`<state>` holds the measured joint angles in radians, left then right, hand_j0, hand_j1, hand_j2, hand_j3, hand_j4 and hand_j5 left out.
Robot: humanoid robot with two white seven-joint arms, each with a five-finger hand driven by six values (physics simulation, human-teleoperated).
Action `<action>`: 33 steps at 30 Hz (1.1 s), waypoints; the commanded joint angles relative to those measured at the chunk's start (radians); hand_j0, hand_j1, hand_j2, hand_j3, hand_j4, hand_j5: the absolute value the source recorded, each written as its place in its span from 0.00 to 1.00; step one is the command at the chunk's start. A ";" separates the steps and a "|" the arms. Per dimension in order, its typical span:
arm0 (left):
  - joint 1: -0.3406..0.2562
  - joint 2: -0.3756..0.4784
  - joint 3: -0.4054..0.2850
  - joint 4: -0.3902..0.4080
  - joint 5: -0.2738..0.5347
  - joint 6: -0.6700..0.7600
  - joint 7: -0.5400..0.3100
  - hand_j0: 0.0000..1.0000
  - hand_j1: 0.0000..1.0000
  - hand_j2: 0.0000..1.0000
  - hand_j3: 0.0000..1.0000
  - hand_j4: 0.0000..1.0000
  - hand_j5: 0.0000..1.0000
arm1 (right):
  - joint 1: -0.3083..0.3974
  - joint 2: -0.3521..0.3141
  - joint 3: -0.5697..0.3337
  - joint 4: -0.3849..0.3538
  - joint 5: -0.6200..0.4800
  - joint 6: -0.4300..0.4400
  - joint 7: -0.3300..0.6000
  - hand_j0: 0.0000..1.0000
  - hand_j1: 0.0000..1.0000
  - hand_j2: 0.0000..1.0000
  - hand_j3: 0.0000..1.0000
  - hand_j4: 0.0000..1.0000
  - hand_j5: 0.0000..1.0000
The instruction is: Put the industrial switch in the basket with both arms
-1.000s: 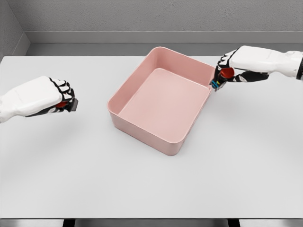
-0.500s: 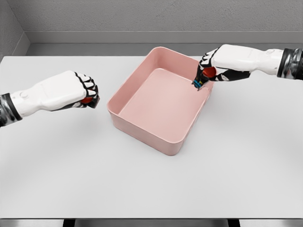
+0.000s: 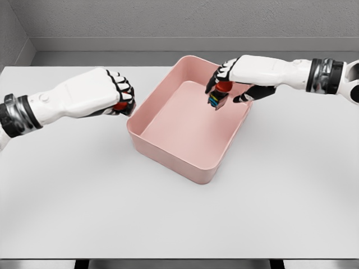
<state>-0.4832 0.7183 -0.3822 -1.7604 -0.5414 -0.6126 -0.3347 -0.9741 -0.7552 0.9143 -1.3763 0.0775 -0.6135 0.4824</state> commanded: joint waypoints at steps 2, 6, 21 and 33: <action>-0.015 -0.040 -0.026 0.002 -0.023 0.002 0.002 0.28 0.28 0.28 0.28 0.28 0.28 | 0.000 -0.004 -0.006 0.003 -0.007 0.003 -0.004 1.00 1.00 1.00 1.00 1.00 1.00; -0.061 -0.085 -0.060 0.009 -0.034 0.002 0.000 0.28 0.28 0.28 0.28 0.28 0.28 | 0.006 -0.036 -0.037 0.010 -0.005 0.003 -0.002 1.00 1.00 1.00 1.00 1.00 1.00; -0.137 -0.349 -0.179 0.188 -0.181 0.002 0.009 0.29 0.29 0.29 0.29 0.29 0.29 | 0.046 -0.165 -0.069 0.025 -0.008 0.003 -0.002 1.00 1.00 1.00 1.00 1.00 1.00; -0.150 -0.361 -0.187 0.233 -0.178 0.002 0.011 1.00 1.00 1.00 1.00 1.00 1.00 | 0.060 -0.167 -0.069 0.031 -0.008 0.003 -0.004 1.00 1.00 1.00 1.00 1.00 1.00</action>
<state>-0.6335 0.3547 -0.5710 -1.5294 -0.7258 -0.6127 -0.3236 -0.9143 -0.9212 0.8464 -1.3479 0.0756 -0.6133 0.4792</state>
